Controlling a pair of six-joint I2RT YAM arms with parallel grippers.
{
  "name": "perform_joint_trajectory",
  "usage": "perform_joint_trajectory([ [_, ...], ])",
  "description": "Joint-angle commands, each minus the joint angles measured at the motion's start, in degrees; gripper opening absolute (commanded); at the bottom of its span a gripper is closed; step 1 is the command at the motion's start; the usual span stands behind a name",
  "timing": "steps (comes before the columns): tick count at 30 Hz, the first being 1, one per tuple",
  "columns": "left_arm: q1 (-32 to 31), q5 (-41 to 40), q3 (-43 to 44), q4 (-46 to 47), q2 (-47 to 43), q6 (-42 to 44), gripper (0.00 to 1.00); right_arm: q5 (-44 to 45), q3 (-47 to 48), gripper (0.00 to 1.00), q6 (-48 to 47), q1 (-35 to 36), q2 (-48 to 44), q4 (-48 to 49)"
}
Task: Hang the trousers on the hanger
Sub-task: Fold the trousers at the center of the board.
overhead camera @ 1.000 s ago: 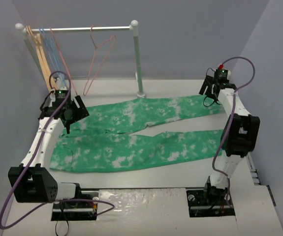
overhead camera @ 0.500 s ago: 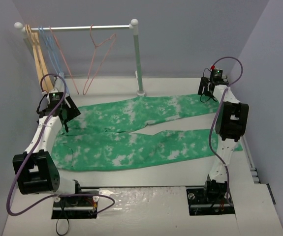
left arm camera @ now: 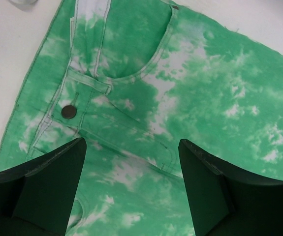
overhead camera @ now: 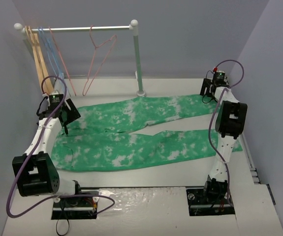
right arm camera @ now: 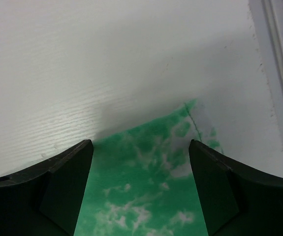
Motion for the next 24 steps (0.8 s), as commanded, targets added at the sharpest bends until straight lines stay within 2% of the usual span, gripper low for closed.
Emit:
perform_joint_trajectory([
  [1, 0.71, 2.15, 2.15, -4.13, -4.59, 0.84, 0.73, -1.86, -2.42, 0.68, 0.35, -0.02, -1.2, 0.28],
  [2, 0.56, 2.44, 2.41, -5.61, -5.34, 1.24, 0.73, -1.98, -3.35, 0.64, 0.55, -0.02, -1.49, 0.17],
  [5, 0.26, 2.87, 2.31, -9.31, -7.97, 1.88, 0.73, -0.63, -8.19, 0.29, 1.39, -0.02, -4.42, -0.21],
  [7, 0.04, 2.87, 1.87, -11.02, -10.06, 2.57, 0.73, 1.05, -11.62, 0.12, 3.45, -0.01, -8.32, -0.63],
  [9, -0.32, 2.87, 1.01, -11.82, -11.23, 3.19, 0.73, 3.69, -15.31, 0.01, 5.34, 0.07, -11.7, -1.33],
  [13, -0.93, 3.57, -1.51, -10.84, -12.17, 2.5, 0.73, 7.52, -23.75, 0.0, 11.19, 0.07, -19.74, -3.24],
  [16, -4.21, 2.85, -2.21, -8.67, -11.22, 1.09, 0.73, 8.25, -29.03, 0.0, 15.64, 0.44, -24.9, -3.47],
  [20, -12.0, -4.58, -2.17, -3.39, -7.7, 0.06, 0.72, 9.85, -33.94, 0.0, 17.41, 2.58, -29.87, -3.47],
  [24, -13.28, -9.58, -3.44, 4.0, -3.81, -1.98, 0.72, 9.42, -35.76, 0.0, 17.13, 4.2, -31.44, -3.38],
])
